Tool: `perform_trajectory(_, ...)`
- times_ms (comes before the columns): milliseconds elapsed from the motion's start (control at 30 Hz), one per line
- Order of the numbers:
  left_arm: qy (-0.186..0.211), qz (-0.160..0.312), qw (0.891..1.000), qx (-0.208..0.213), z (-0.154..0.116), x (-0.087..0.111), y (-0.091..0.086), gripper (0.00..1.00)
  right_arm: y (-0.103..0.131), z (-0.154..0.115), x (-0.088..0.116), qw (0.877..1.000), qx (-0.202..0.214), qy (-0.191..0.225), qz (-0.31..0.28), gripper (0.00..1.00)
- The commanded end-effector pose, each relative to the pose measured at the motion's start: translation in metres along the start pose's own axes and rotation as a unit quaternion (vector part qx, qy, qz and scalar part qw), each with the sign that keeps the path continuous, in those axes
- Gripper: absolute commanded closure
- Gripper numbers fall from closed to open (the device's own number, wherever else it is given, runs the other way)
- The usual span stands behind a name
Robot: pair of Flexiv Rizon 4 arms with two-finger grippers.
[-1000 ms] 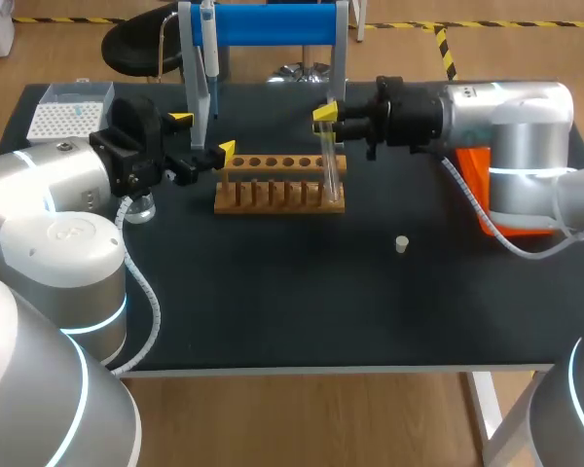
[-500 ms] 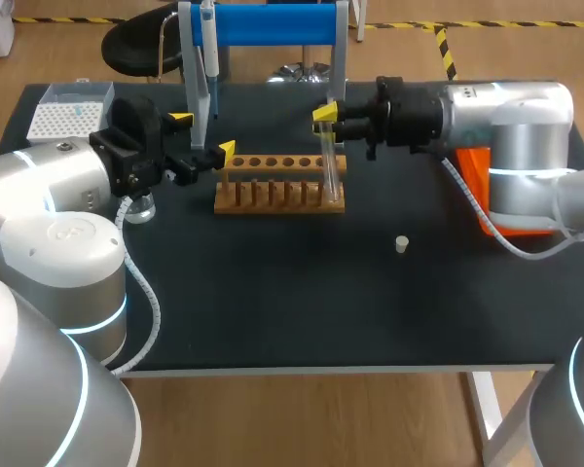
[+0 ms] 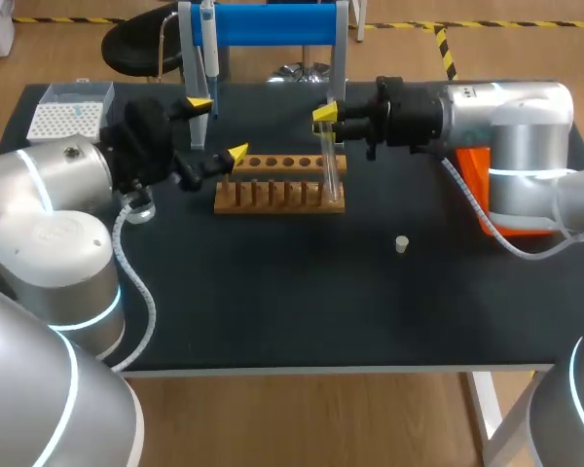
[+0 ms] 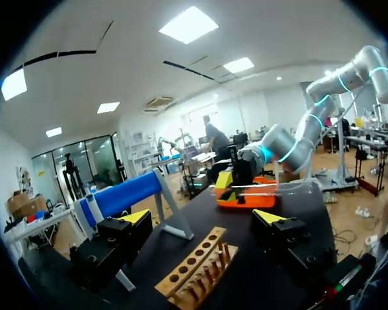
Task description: Invert the test tube, pick up the pipette, mount the tip to pipette, aspirate from beaker and dispense into the tube, eject the tip, return the pipette, and cap with the stopper.
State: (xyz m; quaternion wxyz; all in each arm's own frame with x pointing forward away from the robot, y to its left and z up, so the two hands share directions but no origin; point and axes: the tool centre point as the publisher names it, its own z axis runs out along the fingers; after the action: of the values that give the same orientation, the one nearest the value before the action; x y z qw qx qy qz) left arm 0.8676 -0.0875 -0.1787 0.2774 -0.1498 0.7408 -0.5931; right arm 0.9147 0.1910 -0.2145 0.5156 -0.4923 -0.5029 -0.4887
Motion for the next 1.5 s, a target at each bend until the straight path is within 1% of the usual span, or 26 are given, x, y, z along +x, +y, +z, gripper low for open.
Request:
perform_trajectory(33,0.034,0.066,0.986,0.148,-0.021,-0.002,0.001,0.0,-0.001,0.0,0.001,1.0,-0.001,-0.002,0.0,1.0)
perform_trajectory(633,0.034,0.066,0.986,0.148,-0.021,-0.002,0.001,0.0,-0.001,0.0,0.001,1.0,-0.001,-0.002,0.0,1.0)
perform_trajectory(667,0.035,0.097,0.983,0.153,-0.02,-0.003,0.001,0.0,-0.001,0.0,0.001,1.0,-0.001,-0.002,0.0,1.0)
perform_trajectory(700,0.04,0.145,0.976,0.158,-0.02,-0.003,-0.001,0.0,-0.001,0.0,0.001,1.0,-0.001,-0.002,0.0,1.0)
perform_trajectory(733,0.027,0.154,0.972,0.173,-0.019,-0.005,-0.002,0.0,-0.001,0.0,0.001,1.0,-0.001,-0.002,0.0,1.0)
perform_trajectory(767,0.024,0.172,0.967,0.187,-0.018,-0.007,-0.002,0.0,-0.001,0.0,0.001,1.0,-0.001,-0.002,0.0,1.0)
perform_trajectory(833,0.031,0.239,0.952,0.191,-0.016,-0.009,-0.004,0.0,-0.001,0.0,0.001,1.0,-0.001,-0.002,0.0,1.0)
perform_trajectory(867,0.038,0.257,0.946,0.194,-0.016,-0.009,-0.004,0.0,-0.001,0.0,0.001,1.0,-0.001,-0.002,0.0,1.0)
perform_trajectory(933,0.048,0.301,0.928,0.212,-0.015,-0.009,-0.006,0.0,-0.001,0.0,0.001,1.0,-0.001,-0.002,0.0,1.0)
perform_trajectory(967,0.058,0.319,0.922,0.213,-0.015,-0.008,-0.006,0.0,-0.001,0.0,0.001,1.0,-0.001,-0.002,0.0,1.0)
perform_trajectory(1000,0.069,0.344,0.911,0.215,-0.014,-0.007,-0.007,0.0,-0.001,0.0,0.001,1.0,-0.001,-0.002,0.0,1.0)
perform_trajectory(1100,0.088,0.402,0.887,0.209,-0.013,-0.006,-0.01,0.0,-0.001,0.0,0.001,1.0,-0.001,-0.002,0.0,1.0)
perform_trajectory(1167,0.099,0.443,0.867,0.206,-0.013,-0.006,-0.012,0.0,-0.001,0.0,0.001,1.0,-0.001,-0.002,0.0,1.0)
perform_trajectory(1200,0.106,0.459,0.858,0.203,-0.013,-0.006,-0.013,0.0,-0.001,0.0,0.001,1.0,-0.001,-0.002,0.0,1.0)
perform_trajectory(1233,0.108,0.475,0.847,0.21,-0.013,-0.005,-0.014,0.0,-0.001,0.0,0.001,1.0,-0.001,-0.002,0.0,1.0)
perform_trajectory(1267,0.109,0.487,0.841,0.211,-0.013,-0.005,-0.015,0.0,-0.001,0.0,0.001,1.0,-0.001,-0.002,0.0,1.0)
perform_trajectory(1333,0.11,0.519,0.82,0.217,-0.014,-0.004,-0.016,0.0,-0.001,0.0,0.001,1.0,-0.001,-0.002,0.0,1.0)
perform_trajectory(1433,0.102,0.553,0.796,0.225,-0.013,-0.002,-0.017,0.0,-0.001,0.0,0.001,1.0,-0.001,-0.002,0.0,1.0)
perform_trajectory(1500,0.091,0.571,0.784,0.226,-0.012,-0.002,-0.016,0.0,-0.001,0.0,0.001,1.0,-0.001,-0.002,0.0,1.0)
